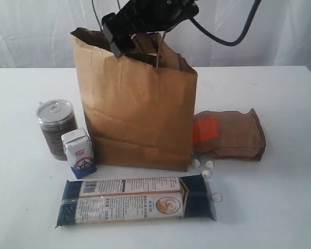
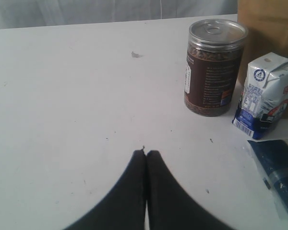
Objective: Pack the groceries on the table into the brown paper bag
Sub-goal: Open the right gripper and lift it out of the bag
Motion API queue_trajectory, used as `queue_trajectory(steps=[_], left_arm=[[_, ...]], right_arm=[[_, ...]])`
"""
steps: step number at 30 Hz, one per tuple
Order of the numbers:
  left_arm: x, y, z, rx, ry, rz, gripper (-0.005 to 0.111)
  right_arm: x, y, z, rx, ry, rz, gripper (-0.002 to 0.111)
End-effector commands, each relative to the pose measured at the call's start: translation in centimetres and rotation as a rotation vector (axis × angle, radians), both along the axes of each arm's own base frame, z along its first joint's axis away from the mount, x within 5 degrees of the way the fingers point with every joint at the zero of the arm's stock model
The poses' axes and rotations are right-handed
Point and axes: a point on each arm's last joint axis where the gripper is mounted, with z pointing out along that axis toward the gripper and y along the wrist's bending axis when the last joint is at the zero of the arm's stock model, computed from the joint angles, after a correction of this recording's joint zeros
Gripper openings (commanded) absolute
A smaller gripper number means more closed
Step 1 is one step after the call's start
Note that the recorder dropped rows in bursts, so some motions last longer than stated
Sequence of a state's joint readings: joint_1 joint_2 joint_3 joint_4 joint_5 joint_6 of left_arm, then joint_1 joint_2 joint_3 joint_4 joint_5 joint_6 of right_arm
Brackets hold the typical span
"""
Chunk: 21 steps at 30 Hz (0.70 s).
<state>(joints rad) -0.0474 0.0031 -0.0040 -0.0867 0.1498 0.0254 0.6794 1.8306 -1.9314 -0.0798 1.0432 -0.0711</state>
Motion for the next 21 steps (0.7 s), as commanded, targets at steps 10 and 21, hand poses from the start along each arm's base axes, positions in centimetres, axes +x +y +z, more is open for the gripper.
queue_trajectory(steps=[10,21], left_arm=[[0.0,-0.1,-0.1,-0.009,0.002,-0.005,0.000],[0.0,-0.1,-0.1,-0.009,0.002,-0.005,0.000]], right_arm=[[-2.2,-1.8,4.1,0.064,-0.095,0.013,0.092],[-5.1,-2.5,7.1,0.108,-0.149,0.051,0.061]])
